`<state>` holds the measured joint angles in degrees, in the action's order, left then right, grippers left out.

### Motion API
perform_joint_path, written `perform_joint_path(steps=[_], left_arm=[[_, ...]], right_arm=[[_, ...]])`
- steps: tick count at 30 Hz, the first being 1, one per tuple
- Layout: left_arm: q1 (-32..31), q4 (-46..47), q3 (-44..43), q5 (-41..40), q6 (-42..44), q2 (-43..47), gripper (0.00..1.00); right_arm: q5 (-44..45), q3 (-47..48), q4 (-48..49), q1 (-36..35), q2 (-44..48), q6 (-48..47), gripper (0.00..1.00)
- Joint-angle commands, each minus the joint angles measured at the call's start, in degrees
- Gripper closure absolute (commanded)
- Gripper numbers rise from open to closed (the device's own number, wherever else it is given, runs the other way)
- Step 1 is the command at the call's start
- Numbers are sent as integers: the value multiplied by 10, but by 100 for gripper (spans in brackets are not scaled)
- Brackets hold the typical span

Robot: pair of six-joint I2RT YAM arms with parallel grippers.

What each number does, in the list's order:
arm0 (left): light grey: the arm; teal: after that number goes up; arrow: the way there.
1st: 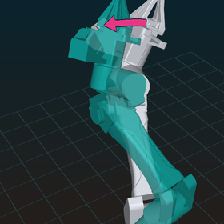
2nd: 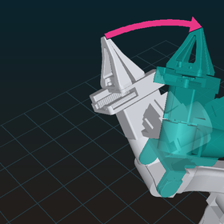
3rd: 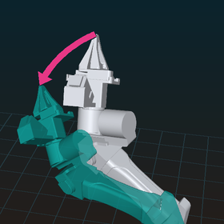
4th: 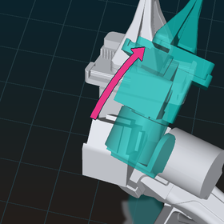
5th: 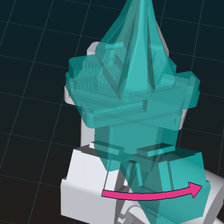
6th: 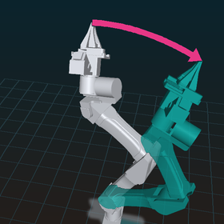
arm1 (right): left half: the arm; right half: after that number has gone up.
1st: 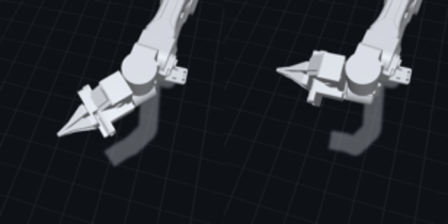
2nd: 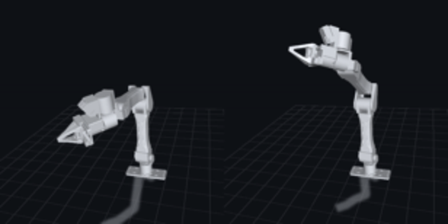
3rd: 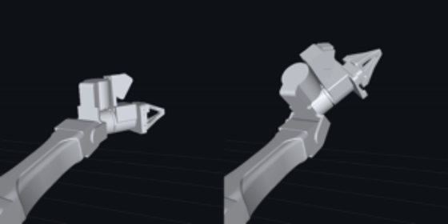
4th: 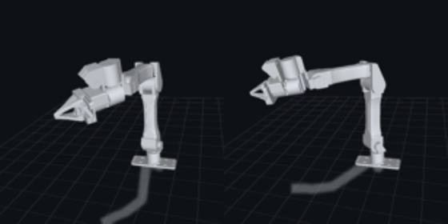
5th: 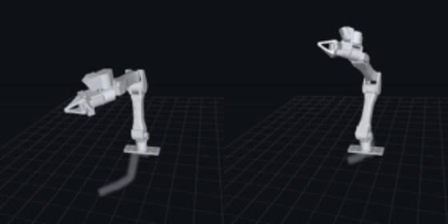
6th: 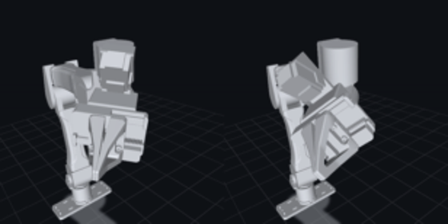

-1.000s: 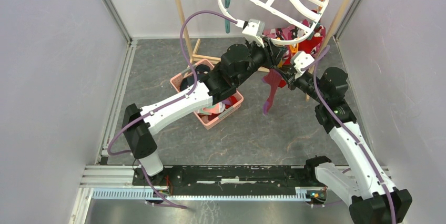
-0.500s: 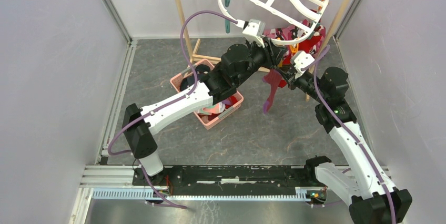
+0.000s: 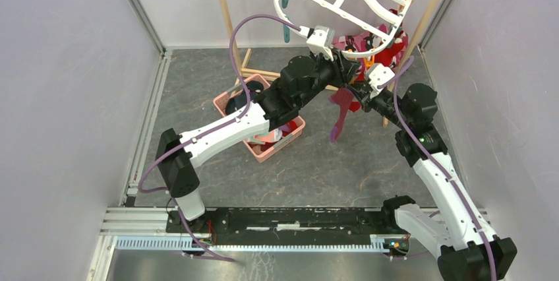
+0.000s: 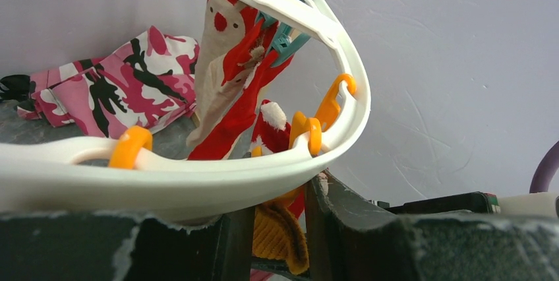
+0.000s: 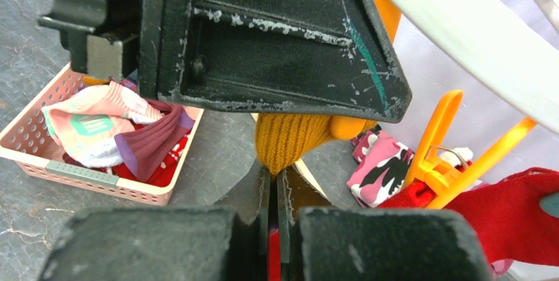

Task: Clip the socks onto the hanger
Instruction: Clamp the sock onto the hanger.

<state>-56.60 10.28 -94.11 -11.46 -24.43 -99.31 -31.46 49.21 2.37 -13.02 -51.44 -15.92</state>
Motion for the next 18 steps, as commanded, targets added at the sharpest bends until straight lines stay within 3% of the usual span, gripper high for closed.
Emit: perform_joint_path(steps=[1,18], left_arm=[[4,6,-24,1,5,0,81],[3,-5,-35,8,-11,0,77]], right_arm=[[3,35,14,2,7,-7,100],[9,47,6,2,0,-15,100]])
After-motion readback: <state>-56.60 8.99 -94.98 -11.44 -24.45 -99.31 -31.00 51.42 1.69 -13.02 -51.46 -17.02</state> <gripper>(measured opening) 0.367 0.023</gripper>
